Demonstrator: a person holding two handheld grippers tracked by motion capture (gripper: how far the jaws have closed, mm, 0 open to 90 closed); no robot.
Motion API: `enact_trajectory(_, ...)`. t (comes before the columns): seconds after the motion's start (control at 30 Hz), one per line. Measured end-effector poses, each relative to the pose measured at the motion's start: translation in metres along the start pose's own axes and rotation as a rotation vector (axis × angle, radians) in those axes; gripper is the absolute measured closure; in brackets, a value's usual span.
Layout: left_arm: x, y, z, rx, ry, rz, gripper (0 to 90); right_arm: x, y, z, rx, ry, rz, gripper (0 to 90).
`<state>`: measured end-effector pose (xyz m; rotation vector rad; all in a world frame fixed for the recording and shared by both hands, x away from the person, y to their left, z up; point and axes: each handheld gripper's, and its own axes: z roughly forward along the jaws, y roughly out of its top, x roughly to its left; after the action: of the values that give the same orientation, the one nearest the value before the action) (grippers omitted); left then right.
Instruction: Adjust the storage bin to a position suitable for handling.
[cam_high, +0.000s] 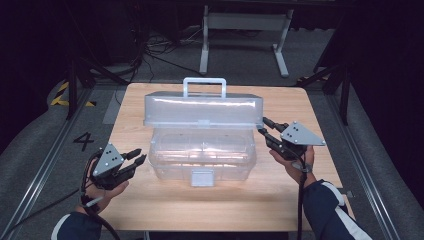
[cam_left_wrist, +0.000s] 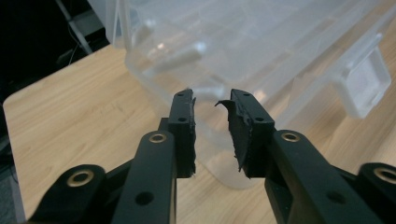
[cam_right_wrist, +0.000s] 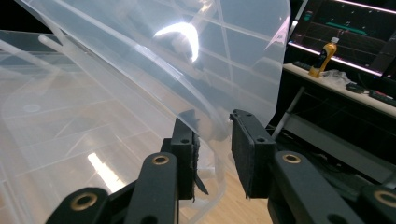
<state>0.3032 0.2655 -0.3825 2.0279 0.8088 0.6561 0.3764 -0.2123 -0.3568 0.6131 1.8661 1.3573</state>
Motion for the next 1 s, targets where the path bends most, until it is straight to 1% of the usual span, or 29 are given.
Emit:
enact_trajectory(0.07,-0.001,-0.006,0.002,0.019,0.001,-0.009,66.4,-0.001,0.002,0.002,-0.007,-0.014,-0.005,72.1)
enact_trajectory(0.13,-0.001,-0.011,0.003,0.039,-0.001,-0.008,63.2,-0.001,0.003,0.003,-0.006,-0.023,-0.002,72.5)
enact_trajectory(0.2,-0.001,-0.018,0.005,0.063,-0.013,-0.017,59.1,-0.001,0.005,0.004,-0.008,-0.036,0.000,72.8)
enact_trajectory(0.23,-0.002,-0.021,0.006,0.066,-0.025,-0.021,56.7,-0.001,0.006,0.005,-0.013,-0.044,-0.003,72.8)
enact_trajectory(0.27,-0.002,-0.021,0.006,0.066,-0.025,-0.021,54.2,-0.002,0.006,0.006,-0.012,-0.046,0.002,72.7)
enact_trajectory(0.3,-0.001,-0.027,0.008,0.078,-0.033,-0.026,54.2,-0.002,0.006,0.006,-0.012,-0.046,0.002,72.7)
enact_trajectory(0.33,-0.002,-0.031,0.010,0.096,-0.036,-0.039,50.1,-0.003,0.008,0.008,-0.016,-0.051,0.007,72.6)
enact_trajectory(0.4,-0.001,-0.039,0.014,0.134,-0.041,-0.040,44.4,-0.005,0.009,0.010,-0.017,-0.053,0.015,72.5)
enact_trajectory(0.43,-0.001,-0.042,0.015,0.147,-0.039,-0.037,42.1,-0.005,0.010,0.010,-0.017,-0.056,0.018,72.5)
enact_trajectory(0.47,0.000,-0.047,0.017,0.169,-0.047,-0.045,39.4,-0.006,0.010,0.011,-0.015,-0.056,0.016,72.5)
enact_trajectory(0.5,0.001,-0.051,0.018,0.181,-0.053,-0.055,37.2,-0.006,0.011,0.012,-0.018,-0.065,0.019,72.6)
enact_trajectory(0.53,0.002,-0.055,0.020,0.194,-0.063,-0.054,35.7,-0.007,0.013,0.013,-0.020,-0.068,0.023,72.6)
enact_trajectory(0.57,0.002,-0.059,0.022,0.214,-0.062,-0.065,33.5,-0.008,0.014,0.014,-0.019,-0.068,0.027,72.6)
enact_trajectory(0.6,0.002,-0.063,0.023,0.220,-0.065,-0.080,32.2,-0.009,0.015,0.015,-0.018,-0.069,0.028,72.8)
enact_trajectory(0.67,0.002,-0.069,0.025,0.241,-0.073,-0.092,29.7,-0.011,0.017,0.017,-0.017,-0.073,0.034,73.2)
enact_trajectory(0.7,0.002,-0.072,0.026,0.250,-0.069,-0.094,28.7,-0.012,0.018,0.018,-0.016,-0.076,0.037,73.5)
enact_trajectory(0.73,0.003,-0.074,0.027,0.267,-0.065,-0.088,27.8,-0.013,0.019,0.019,-0.017,-0.079,0.035,73.9)
enact_trajectory(0.77,0.003,-0.078,0.029,0.284,-0.059,-0.095,26.9,-0.014,0.020,0.021,-0.018,-0.085,0.035,74.3)
enact_trajectory(0.87,0.004,-0.081,0.030,0.296,-0.059,-0.100,26.3,-0.016,0.021,0.023,-0.023,-0.087,0.041,74.8)
enact_trajectory(0.9,0.005,-0.084,0.032,0.297,-0.059,-0.118,25.9,-0.018,0.021,0.025,-0.030,-0.085,0.052,75.4)
enact_trajectory(0.97,0.005,-0.085,0.033,0.300,-0.063,-0.126,25.9,-0.019,0.021,0.025,-0.030,-0.089,0.051,75.8)
enact_trajectory(1.0,0.005,-0.086,0.035,0.313,-0.066,-0.135,25.8,-0.019,0.022,0.026,-0.028,-0.090,0.051,76.0)
